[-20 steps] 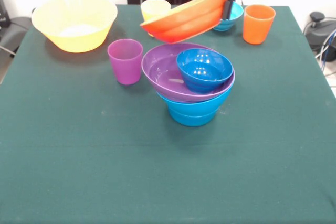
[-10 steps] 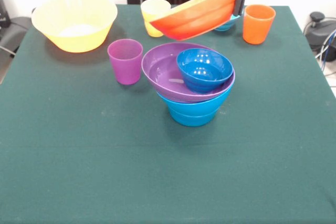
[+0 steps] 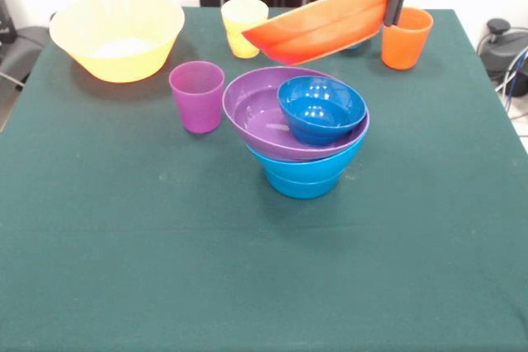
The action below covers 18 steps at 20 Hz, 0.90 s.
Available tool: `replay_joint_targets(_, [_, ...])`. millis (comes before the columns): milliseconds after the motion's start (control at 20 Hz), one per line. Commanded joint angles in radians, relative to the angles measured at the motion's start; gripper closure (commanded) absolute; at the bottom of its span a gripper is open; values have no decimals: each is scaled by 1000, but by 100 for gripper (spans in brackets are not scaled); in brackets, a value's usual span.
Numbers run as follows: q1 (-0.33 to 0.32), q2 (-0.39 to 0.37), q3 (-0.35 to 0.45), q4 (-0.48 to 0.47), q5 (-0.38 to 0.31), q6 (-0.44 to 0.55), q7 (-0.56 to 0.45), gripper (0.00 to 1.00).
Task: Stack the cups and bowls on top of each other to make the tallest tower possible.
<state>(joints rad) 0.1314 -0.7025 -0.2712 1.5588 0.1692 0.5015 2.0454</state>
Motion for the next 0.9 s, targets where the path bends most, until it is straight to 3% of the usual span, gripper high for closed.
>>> replay_joint_targets(50, [19,78,18,-71,24,71,206,100])
replay_joint_targets(350, [36,101,-10,-100,19,76,219,100])
replay_joint_targets(900, [98,191,-128,-224,0,184,237,100])
